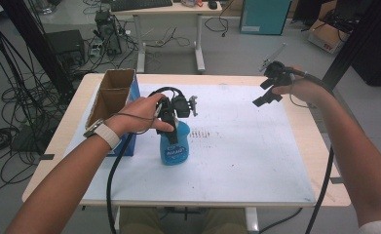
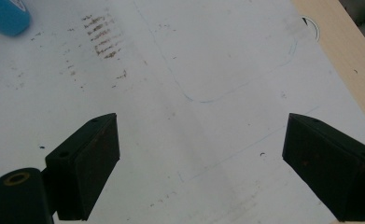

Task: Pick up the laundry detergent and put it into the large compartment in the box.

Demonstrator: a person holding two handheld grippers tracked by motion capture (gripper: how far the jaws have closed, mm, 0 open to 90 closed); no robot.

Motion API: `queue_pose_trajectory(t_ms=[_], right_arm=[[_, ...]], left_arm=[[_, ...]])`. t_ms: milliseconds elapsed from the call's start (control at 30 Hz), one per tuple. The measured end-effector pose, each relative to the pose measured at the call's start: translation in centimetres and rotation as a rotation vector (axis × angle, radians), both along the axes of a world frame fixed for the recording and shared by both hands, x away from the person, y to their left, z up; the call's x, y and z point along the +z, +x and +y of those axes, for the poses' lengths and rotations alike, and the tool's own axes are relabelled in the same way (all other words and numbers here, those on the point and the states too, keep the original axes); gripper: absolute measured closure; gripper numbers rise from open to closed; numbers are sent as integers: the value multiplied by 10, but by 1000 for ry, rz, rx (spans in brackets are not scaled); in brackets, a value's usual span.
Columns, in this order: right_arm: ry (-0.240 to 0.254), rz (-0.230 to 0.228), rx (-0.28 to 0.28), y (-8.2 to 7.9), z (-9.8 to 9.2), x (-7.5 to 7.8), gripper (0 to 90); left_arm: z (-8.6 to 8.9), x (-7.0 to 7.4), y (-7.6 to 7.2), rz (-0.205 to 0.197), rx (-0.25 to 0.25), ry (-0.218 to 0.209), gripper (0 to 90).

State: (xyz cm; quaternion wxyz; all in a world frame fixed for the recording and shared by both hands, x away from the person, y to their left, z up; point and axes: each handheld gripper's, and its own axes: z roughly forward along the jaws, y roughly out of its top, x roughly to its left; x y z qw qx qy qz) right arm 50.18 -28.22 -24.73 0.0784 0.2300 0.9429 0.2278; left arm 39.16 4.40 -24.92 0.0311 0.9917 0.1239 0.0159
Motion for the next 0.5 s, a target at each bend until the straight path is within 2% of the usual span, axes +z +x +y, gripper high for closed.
queue_pose_trajectory(t_ms=[100, 267, 367, 400, 433, 500], right_arm=[[3, -3, 0, -1, -1, 1, 110], [7, -5, 1, -4, -3, 1, 110], [6, -5, -1, -6, -5, 1, 110], [6, -5, -1, -6, -5, 1, 110], [6, -6, -1, -6, -6, 2, 110], [10, -5, -4, -7, -7, 2, 110]], left_arm=[[1, 10, -2, -4, 36, 19, 376], [2, 21, -3, -1, 84, 20, 376], [2, 37, -4, 3, 168, 11, 377], [2, 37, -4, 3, 168, 11, 376], [2, 44, -4, -2, 200, 7, 377], [2, 51, -5, -12, 227, 15, 377]])
